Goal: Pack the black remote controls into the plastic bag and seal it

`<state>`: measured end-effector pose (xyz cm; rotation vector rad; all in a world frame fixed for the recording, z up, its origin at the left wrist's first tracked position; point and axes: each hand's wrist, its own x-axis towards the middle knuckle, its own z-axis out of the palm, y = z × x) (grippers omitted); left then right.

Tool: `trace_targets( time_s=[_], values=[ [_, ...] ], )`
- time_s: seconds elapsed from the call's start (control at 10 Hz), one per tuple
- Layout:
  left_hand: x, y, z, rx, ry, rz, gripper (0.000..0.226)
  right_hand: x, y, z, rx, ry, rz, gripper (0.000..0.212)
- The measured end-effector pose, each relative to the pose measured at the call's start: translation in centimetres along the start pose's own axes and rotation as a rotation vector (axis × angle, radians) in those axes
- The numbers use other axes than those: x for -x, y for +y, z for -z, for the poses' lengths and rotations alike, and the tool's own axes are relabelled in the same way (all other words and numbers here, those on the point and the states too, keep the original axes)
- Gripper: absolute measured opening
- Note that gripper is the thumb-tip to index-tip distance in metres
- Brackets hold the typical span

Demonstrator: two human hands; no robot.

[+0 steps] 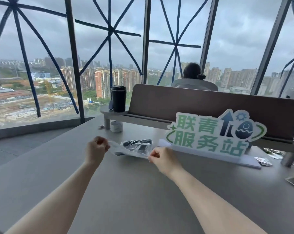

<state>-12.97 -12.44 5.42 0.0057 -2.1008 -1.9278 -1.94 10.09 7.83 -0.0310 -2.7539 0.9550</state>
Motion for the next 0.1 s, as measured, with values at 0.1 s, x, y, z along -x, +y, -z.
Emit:
trace_targets(
  time_s=[0.1],
  values=[
    [1.47,-3.39,1.12,0.017,-0.018,0.075,0.019,2.32,0.58,-0.34,-0.095,-0.107,-0.028,0.007]
  ],
)
